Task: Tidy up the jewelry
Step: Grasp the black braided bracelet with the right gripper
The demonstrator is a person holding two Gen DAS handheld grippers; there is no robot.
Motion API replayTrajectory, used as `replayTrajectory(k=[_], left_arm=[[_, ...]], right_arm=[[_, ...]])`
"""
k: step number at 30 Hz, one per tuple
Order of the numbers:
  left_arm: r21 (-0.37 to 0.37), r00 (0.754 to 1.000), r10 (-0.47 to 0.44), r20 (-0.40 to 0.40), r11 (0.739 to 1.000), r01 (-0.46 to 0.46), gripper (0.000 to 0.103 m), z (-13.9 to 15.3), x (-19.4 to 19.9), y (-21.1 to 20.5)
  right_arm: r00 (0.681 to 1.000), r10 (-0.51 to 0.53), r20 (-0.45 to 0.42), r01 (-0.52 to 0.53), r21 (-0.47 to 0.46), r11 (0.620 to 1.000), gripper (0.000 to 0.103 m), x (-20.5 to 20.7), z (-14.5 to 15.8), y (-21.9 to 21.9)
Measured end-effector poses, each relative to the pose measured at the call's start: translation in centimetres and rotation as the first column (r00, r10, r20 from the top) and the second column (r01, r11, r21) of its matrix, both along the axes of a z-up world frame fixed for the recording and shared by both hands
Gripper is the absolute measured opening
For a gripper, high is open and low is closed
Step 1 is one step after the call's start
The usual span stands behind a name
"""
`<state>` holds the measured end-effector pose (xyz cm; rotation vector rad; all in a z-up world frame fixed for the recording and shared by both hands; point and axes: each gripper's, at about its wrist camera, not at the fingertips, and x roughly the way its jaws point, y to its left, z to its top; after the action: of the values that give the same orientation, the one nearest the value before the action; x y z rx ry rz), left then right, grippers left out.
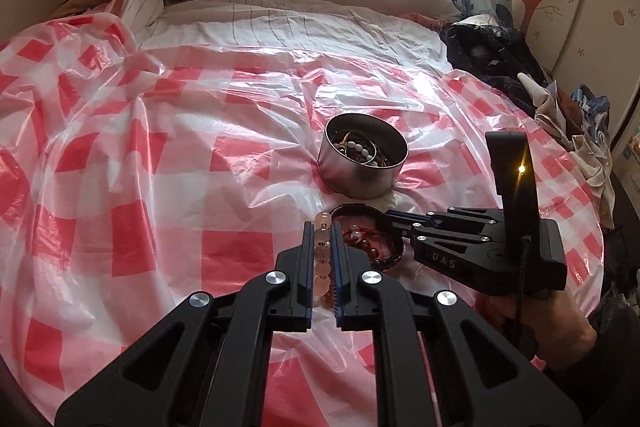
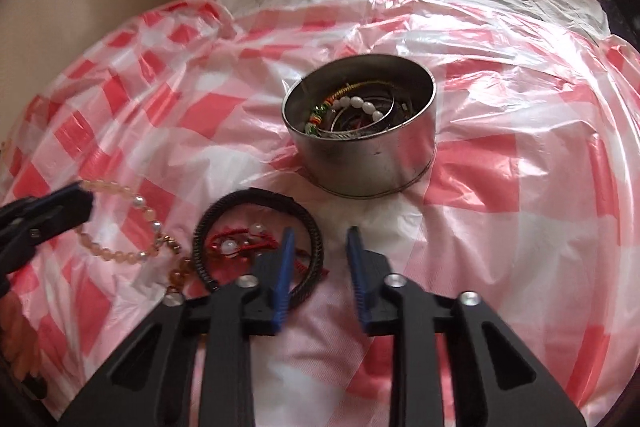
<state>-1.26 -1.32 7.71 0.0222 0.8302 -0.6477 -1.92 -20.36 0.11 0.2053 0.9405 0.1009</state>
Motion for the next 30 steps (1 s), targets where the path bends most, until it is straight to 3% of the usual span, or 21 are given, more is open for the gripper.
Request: replayTrajectory(k=[1, 4, 8, 12, 18, 21, 24, 26, 30], left_arm=[[-0.004, 1.000, 0.003, 0.000, 1.000, -0.003, 0.007, 0.1, 0.0, 0.1], [-0.022, 1.000, 0.007, -0.004, 1.000, -0.007, 0.007, 0.3, 0.1, 0.5], [-0.079, 0.999, -0.023, -0.025, 0.997, 0.021, 0.007, 0.7, -0.2, 0.7], [-0.144, 0.994, -0.066, -0.084, 0.988, 0.053, 0.007, 0.1, -0.4, 0.6], [-0.016, 0.985, 0.017, -0.171, 1.000, -0.020, 0.007, -3.4, 0.9, 1.6], [0.001, 0.981, 0.035, -0.190, 0.999, -0.036, 0.007, -4.3, 1.0, 2.5], [0.005, 0.982, 0.036, -0.183, 0.999, -0.036, 0.008, -4.4, 1.0, 2.9], [0.015, 0.984, 0.040, -0.174, 0.999, -0.038, 0.015, -4.3, 1.0, 2.8], [0.083, 0.990, 0.046, -0.132, 0.996, -0.036, 0.026, -4.7, 1.0, 1.6]], right_arm=[[1.000, 0.010, -0.006, -0.010, -0.005, 1.000, 0.008, 0.2, -0.2, 0.1], [1.000, 0.011, 0.013, -0.011, 0.005, 1.000, 0.008, -0.6, 0.3, -0.1], [0.997, -0.040, 0.072, 0.033, 0.108, 0.994, 0.008, -3.8, 2.2, -1.6], [0.993, -0.077, 0.088, 0.067, 0.113, 0.991, 0.008, -7.6, 3.4, -2.8], [0.994, -0.106, -0.006, 0.106, 0.040, 0.994, 0.012, -8.8, 1.0, -3.9], [0.992, -0.119, 0.034, 0.117, 0.048, 0.992, 0.036, -9.3, 1.3, -4.0], [0.992, -0.118, 0.045, 0.116, 0.052, 0.992, 0.037, -9.5, 1.3, -3.9], [0.992, -0.120, 0.041, 0.119, 0.039, 0.992, 0.037, -9.4, 1.1, -3.8], [0.994, -0.103, 0.037, 0.105, -0.055, 0.993, 0.037, -9.0, 0.4, -2.5]])
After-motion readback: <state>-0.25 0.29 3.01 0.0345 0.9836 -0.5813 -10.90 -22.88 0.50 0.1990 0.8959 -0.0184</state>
